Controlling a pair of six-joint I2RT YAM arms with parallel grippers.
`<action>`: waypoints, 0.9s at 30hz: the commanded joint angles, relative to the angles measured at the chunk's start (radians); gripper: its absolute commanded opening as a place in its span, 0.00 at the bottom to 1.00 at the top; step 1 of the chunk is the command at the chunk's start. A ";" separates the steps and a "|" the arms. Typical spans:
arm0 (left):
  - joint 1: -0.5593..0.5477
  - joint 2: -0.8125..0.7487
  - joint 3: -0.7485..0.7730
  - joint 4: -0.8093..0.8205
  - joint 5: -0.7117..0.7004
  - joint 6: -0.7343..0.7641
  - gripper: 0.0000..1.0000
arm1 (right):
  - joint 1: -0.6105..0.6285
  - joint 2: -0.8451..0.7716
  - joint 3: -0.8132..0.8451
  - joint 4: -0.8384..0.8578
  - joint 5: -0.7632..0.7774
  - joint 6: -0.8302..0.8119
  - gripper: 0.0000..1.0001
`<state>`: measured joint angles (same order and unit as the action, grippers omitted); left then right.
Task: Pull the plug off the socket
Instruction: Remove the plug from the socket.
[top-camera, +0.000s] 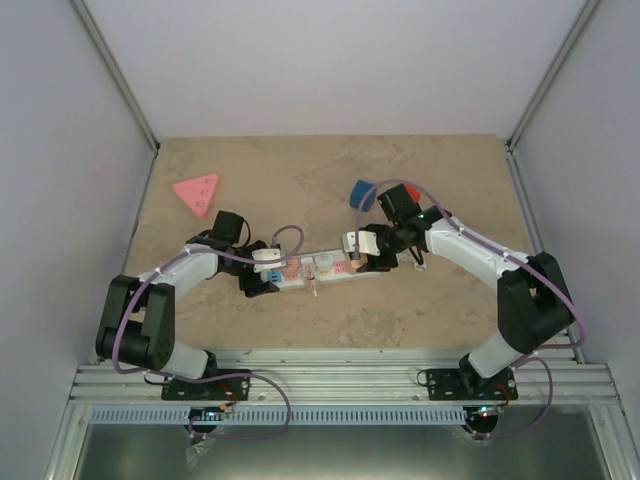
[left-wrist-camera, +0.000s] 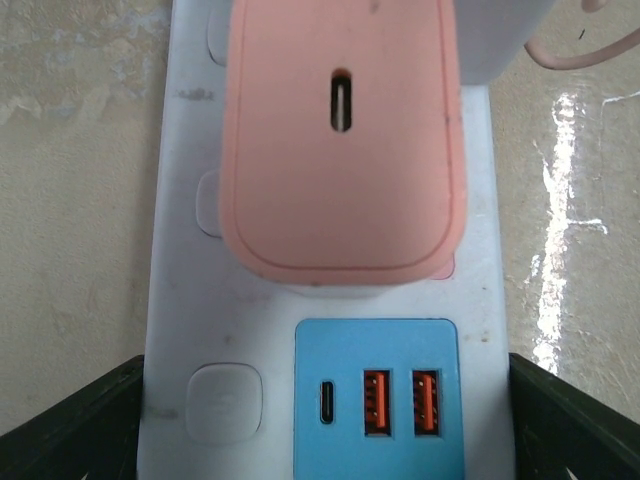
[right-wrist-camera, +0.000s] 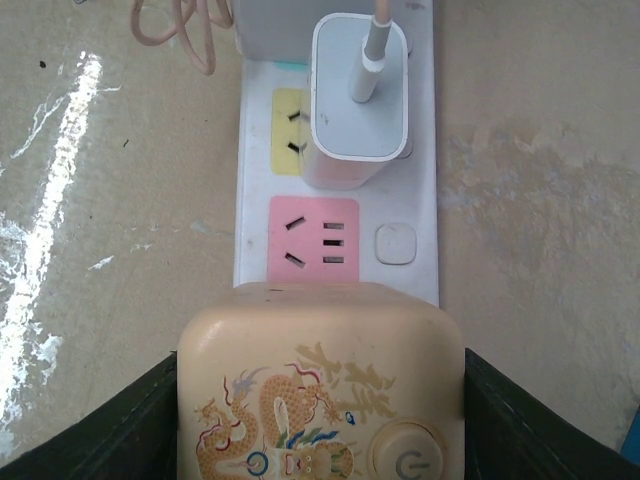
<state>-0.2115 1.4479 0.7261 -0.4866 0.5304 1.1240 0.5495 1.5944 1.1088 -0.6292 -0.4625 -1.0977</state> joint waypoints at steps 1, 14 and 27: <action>0.008 -0.018 0.011 0.028 0.027 -0.018 0.00 | 0.058 -0.030 0.027 0.011 0.075 0.040 0.26; 0.007 -0.014 0.012 0.026 0.025 -0.018 0.00 | 0.109 -0.057 0.034 -0.013 0.119 0.019 0.26; 0.007 -0.019 0.013 0.030 0.026 -0.024 0.00 | 0.008 -0.016 0.052 -0.045 0.004 0.010 0.26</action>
<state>-0.2115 1.4479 0.7261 -0.4820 0.5343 1.1213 0.5632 1.5810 1.1252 -0.6556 -0.4271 -1.0828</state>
